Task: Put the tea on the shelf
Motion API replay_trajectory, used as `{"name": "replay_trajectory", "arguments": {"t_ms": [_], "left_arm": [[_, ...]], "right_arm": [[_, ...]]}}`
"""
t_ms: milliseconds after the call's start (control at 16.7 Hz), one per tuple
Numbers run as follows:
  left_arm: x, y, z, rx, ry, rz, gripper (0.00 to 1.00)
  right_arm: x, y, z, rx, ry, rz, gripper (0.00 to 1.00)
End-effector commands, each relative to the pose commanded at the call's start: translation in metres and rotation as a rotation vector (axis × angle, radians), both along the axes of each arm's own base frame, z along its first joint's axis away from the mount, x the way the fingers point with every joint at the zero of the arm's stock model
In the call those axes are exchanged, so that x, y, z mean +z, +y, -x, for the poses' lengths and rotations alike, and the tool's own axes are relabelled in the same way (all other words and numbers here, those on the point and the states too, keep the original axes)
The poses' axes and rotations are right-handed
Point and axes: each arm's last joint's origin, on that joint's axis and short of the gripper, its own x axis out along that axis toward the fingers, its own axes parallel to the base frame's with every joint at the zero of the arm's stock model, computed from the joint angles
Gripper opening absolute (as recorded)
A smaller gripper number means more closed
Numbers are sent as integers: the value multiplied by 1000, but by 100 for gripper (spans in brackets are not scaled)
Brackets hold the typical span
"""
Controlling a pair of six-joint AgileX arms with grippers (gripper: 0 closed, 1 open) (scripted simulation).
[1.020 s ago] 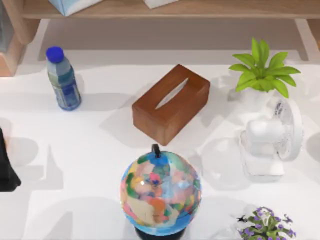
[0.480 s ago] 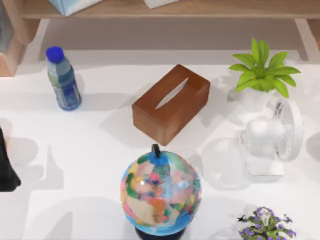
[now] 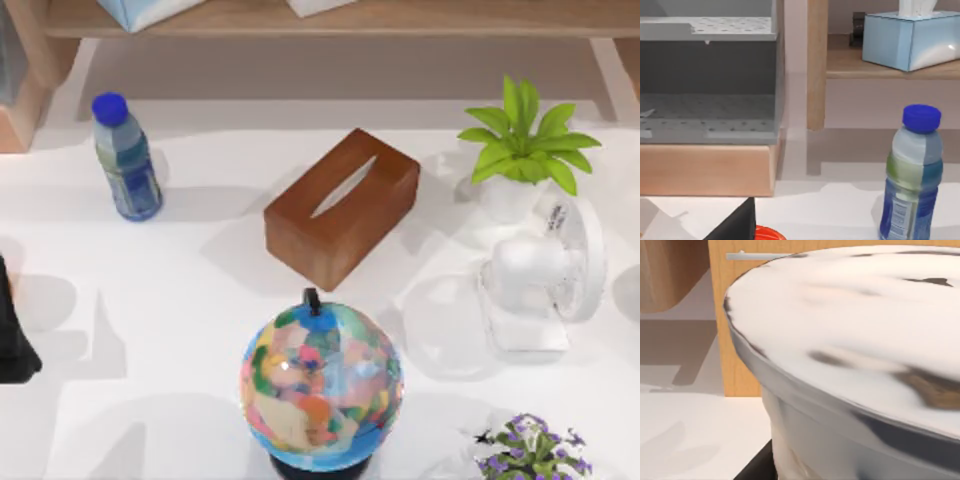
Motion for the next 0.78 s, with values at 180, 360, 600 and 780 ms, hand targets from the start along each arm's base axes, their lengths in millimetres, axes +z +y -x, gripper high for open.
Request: {"name": "replay_trajectory", "arguments": {"t_ms": [180, 360, 600, 780], "left_arm": [[0, 0, 0, 0, 0, 0, 100], [0, 0, 0, 0, 0, 0, 100], [0, 0, 0, 0, 0, 0, 100], [0, 0, 0, 0, 0, 0, 100]], "right_arm": [[4, 0, -3, 5, -20, 12, 0], [26, 11, -23, 46, -98, 60, 0], [59, 50, -61, 140, -176, 73, 0], [85, 95, -90, 210, -206, 49, 0]]}}
